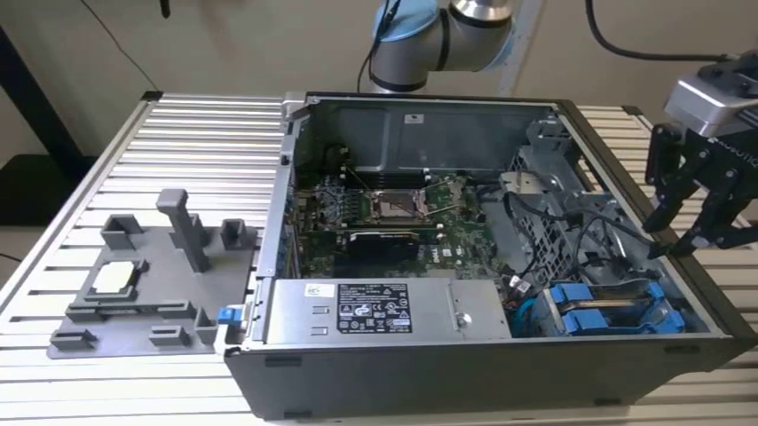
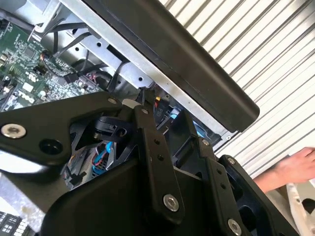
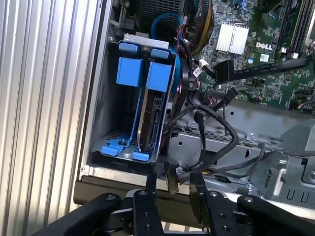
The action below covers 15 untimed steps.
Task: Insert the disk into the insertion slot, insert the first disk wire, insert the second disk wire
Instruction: 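Insert the first disk wire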
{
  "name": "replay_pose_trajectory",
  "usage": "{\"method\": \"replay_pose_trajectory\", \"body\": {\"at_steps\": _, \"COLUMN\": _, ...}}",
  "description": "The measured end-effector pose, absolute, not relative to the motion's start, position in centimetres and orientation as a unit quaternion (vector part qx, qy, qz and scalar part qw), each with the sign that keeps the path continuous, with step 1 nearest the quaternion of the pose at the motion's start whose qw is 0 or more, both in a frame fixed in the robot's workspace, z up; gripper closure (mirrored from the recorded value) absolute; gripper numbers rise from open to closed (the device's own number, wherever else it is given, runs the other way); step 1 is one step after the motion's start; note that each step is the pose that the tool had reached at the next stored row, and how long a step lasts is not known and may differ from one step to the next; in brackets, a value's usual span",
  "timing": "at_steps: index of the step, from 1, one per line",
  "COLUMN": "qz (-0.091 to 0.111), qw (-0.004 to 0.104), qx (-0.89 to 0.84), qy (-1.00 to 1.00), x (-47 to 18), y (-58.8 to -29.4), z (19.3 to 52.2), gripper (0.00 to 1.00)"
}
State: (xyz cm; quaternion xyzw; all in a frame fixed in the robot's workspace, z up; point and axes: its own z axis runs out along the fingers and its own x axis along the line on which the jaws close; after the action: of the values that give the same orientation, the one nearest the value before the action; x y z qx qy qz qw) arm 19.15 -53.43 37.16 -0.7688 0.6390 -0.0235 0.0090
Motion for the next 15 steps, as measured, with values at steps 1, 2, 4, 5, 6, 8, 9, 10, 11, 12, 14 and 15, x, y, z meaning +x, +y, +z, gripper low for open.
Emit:
{"method": "replay_pose_trajectory", "body": {"at_steps": 1, "qz": -0.024, "qw": 0.007, "qx": -0.769, "qy": 0.639, "x": 19.15, "y": -53.43, "z": 37.12, "gripper": 0.59}}
{"method": "replay_pose_trajectory", "body": {"at_steps": 2, "qz": -0.024, "qw": 0.005, "qx": -0.769, "qy": 0.639, "x": 19.14, "y": -53.43, "z": 37.07, "gripper": 0.59}}
{"method": "replay_pose_trajectory", "body": {"at_steps": 4, "qz": -0.024, "qw": 0.001, "qx": -0.769, "qy": 0.639, "x": 19.14, "y": -53.43, "z": 36.98, "gripper": 0.59}}
{"method": "replay_pose_trajectory", "body": {"at_steps": 5, "qz": -0.024, "qw": 0.000, "qx": -0.769, "qy": 0.639, "x": 19.14, "y": -53.43, "z": 36.94, "gripper": 0.59}}
{"method": "replay_pose_trajectory", "body": {"at_steps": 6, "qz": -0.025, "qw": -0.002, "qx": -0.769, "qy": 0.639, "x": 19.14, "y": -53.43, "z": 36.90, "gripper": 0.59}}
{"method": "replay_pose_trajectory", "body": {"at_steps": 8, "qz": -0.025, "qw": -0.004, "qx": -0.769, "qy": 0.639, "x": 19.14, "y": -53.43, "z": 36.82, "gripper": 0.59}}
{"method": "replay_pose_trajectory", "body": {"at_steps": 9, "qz": -0.025, "qw": -0.005, "qx": -0.769, "qy": 0.639, "x": 19.13, "y": -53.43, "z": 36.80, "gripper": 0.59}}
{"method": "replay_pose_trajectory", "body": {"at_steps": 10, "qz": -0.025, "qw": -0.005, "qx": -0.769, "qy": 0.639, "x": 19.13, "y": -53.43, "z": 36.78, "gripper": 0.59}}
{"method": "replay_pose_trajectory", "body": {"at_steps": 11, "qz": -0.025, "qw": -0.005, "qx": -0.769, "qy": 0.639, "x": 19.14, "y": -53.44, "z": 36.78, "gripper": 0.59}}
{"method": "replay_pose_trajectory", "body": {"at_steps": 12, "qz": -0.025, "qw": -0.005, "qx": -0.769, "qy": 0.639, "x": 19.14, "y": -53.44, "z": 36.77, "gripper": 0.59}}
{"method": "replay_pose_trajectory", "body": {"at_steps": 14, "qz": -0.025, "qw": -0.005, "qx": -0.769, "qy": 0.639, "x": 19.14, "y": -53.43, "z": 36.76, "gripper": 0.62}}
{"method": "replay_pose_trajectory", "body": {"at_steps": 15, "qz": -0.025, "qw": -0.005, "qx": -0.769, "qy": 0.639, "x": 19.14, "y": -53.43, "z": 36.76, "gripper": 0.62}}
